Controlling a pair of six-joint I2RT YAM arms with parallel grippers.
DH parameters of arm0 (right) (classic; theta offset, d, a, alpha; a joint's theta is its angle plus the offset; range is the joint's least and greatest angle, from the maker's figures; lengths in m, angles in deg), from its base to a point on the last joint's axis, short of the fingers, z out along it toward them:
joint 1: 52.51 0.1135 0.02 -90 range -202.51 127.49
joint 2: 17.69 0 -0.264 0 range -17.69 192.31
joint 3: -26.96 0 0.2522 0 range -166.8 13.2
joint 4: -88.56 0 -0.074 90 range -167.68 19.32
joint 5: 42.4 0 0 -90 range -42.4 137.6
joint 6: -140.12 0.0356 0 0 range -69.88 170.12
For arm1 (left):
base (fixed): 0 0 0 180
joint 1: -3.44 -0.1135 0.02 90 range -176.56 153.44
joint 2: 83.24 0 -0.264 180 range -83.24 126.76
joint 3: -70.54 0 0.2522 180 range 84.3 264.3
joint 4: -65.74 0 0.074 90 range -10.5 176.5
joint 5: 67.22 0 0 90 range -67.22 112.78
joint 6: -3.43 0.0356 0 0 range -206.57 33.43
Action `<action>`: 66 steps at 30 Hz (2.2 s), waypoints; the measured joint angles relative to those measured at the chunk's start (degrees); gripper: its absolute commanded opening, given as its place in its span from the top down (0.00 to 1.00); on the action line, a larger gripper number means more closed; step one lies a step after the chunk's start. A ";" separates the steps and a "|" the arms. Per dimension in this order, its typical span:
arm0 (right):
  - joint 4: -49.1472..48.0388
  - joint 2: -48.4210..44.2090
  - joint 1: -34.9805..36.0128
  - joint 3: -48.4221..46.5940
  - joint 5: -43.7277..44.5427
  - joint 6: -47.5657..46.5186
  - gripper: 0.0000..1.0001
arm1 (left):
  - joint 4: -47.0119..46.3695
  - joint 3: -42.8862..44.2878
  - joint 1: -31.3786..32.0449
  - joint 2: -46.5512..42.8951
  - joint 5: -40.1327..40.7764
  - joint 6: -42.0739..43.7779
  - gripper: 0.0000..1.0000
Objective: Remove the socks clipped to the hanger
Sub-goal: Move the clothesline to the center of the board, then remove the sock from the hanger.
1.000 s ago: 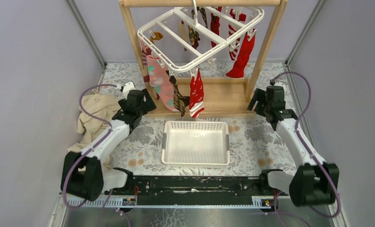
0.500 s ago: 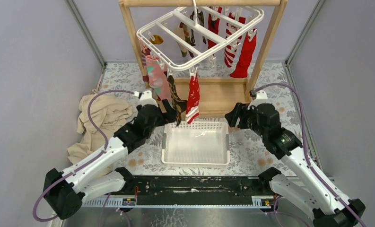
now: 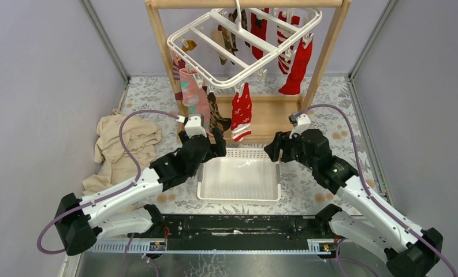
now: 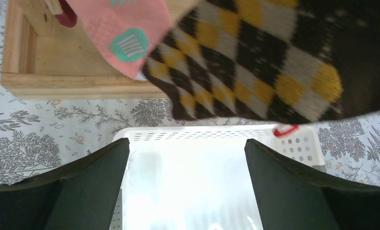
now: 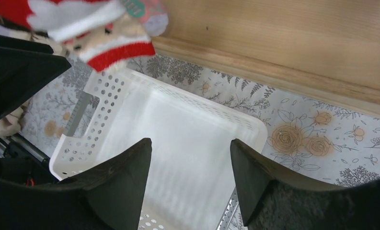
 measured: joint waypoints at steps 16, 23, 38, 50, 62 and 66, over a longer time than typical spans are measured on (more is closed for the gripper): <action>-3.85 11.37 4.70 -10.27 5.09 -3.39 0.30 | -7.48 5.33 2.27 6.29 1.49 2.97 0.02; -1.57 12.07 4.70 -15.76 6.58 -3.37 0.30 | -18.56 4.70 2.89 12.35 0.79 5.33 0.02; -1.40 6.80 4.70 -18.32 3.30 -7.30 0.31 | -31.56 3.39 6.12 15.98 -0.68 11.19 0.04; -11.98 10.58 4.70 -11.23 -1.64 -10.69 0.28 | -33.20 1.95 6.12 13.81 -0.74 13.09 0.06; -19.10 19.08 4.76 -10.16 -5.31 -9.25 0.93 | -26.34 0.83 6.16 5.16 -0.94 12.81 0.02; -16.79 17.18 4.76 -10.88 -5.99 -9.14 0.94 | -23.02 0.70 6.16 -0.17 -2.82 12.87 0.02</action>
